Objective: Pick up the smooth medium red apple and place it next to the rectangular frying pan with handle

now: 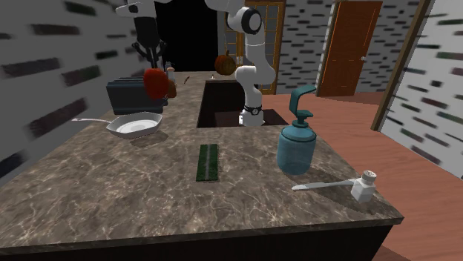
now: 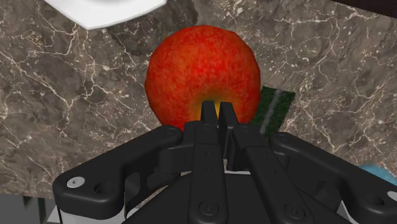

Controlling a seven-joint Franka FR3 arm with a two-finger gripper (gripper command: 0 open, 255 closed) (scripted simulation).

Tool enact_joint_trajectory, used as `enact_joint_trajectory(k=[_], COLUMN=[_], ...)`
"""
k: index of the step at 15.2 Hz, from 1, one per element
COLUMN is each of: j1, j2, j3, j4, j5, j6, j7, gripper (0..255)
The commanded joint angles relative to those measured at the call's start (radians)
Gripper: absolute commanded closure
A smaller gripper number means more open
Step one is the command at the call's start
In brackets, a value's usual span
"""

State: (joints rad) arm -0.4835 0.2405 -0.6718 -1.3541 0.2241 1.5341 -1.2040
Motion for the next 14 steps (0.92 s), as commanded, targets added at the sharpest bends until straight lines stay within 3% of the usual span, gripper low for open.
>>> enact_joint_trajectory(k=[1,14], j1=[-0.001,0.029], j2=[-0.002,-0.034], j3=[-0.001,0.005], j4=[-0.027,-0.24], j5=[-0.001,-0.018], j6=[0.024,0.212], j7=[-0.009,-0.015], gripper=[255,255])
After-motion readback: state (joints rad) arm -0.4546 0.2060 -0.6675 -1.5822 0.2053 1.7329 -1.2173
